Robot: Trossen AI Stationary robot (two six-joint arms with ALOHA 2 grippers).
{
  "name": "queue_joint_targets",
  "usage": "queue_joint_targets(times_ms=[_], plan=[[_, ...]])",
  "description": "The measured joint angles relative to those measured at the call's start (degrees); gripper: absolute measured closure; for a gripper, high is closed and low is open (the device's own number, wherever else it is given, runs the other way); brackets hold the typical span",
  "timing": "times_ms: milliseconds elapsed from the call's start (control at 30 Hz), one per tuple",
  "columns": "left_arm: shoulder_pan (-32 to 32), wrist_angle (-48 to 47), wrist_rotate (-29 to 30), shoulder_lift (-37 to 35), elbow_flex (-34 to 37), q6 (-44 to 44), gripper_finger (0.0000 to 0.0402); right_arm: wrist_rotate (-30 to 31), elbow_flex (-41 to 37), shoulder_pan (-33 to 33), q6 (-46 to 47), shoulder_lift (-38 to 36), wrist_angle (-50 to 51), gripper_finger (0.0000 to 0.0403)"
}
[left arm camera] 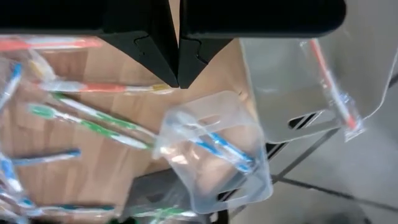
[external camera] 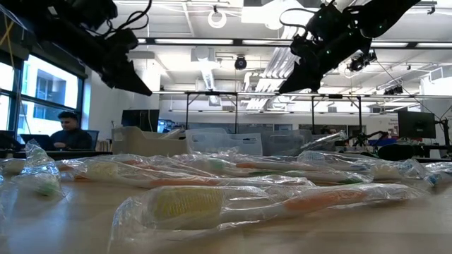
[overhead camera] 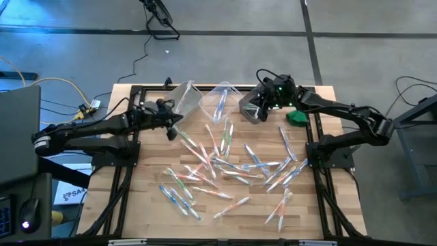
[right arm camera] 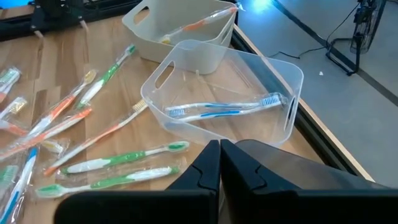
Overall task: Pick & Place Toothbrushes
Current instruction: Put the orange toothbrush into the white bin
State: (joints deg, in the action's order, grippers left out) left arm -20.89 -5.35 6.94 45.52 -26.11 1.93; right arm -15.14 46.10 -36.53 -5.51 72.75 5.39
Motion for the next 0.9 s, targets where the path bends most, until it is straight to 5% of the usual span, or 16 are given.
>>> queue_joint_targets(times_ms=[433,900], plan=[[8.3,-1.7,6.5,0.0,0.0,0.8,0.0402,0.1,0.0,0.0,1.4,0.0,0.5,0.0399],[8.2,-7.0,3.0,10.6,-4.3,1.3,0.0402,0.2,0.0,0.0,1.4,0.0,0.4,0.0399]])
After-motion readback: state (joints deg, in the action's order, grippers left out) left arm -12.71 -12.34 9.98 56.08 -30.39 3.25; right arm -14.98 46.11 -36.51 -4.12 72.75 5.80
